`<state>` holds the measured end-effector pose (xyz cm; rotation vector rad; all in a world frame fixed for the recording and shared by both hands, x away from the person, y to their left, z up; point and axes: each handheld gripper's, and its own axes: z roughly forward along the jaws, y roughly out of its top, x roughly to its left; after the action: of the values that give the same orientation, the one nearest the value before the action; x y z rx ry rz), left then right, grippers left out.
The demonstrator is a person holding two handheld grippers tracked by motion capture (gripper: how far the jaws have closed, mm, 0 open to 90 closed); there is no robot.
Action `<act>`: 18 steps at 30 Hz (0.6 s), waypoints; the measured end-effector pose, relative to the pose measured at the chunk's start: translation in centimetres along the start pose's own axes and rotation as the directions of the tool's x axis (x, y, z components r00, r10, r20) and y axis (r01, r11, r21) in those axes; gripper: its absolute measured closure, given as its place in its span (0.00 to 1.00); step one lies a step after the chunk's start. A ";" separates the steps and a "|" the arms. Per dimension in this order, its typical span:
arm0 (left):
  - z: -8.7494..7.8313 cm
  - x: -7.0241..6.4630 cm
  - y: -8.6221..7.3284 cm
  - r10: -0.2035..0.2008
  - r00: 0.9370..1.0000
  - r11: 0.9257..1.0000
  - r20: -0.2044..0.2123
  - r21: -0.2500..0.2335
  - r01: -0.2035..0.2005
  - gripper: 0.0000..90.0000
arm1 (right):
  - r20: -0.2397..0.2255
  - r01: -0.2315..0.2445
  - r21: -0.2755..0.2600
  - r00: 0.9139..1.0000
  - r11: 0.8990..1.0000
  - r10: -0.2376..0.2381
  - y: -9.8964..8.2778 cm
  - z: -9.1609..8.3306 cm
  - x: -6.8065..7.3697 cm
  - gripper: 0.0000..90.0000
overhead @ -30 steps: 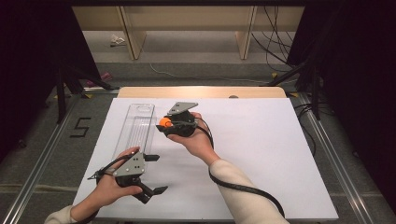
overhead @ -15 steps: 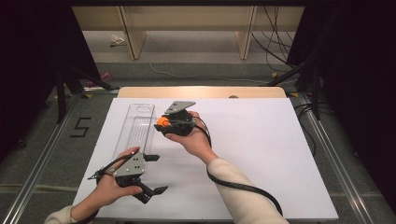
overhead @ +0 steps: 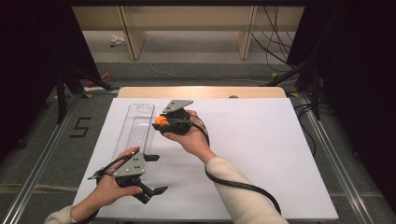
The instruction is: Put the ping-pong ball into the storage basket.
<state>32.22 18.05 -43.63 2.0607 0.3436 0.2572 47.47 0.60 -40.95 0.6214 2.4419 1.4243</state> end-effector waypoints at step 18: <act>0.0 0.0 0.0 0.000 1.000 1.000 -0.001 0.001 0.000 0.00 | -0.009 0.003 0.003 1.000 1.000 -0.003 0.6 0.5 0.1 0.57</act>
<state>32.21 18.04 -43.63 2.0620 0.3437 0.2580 47.72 1.31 -40.64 0.6123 2.4520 1.4253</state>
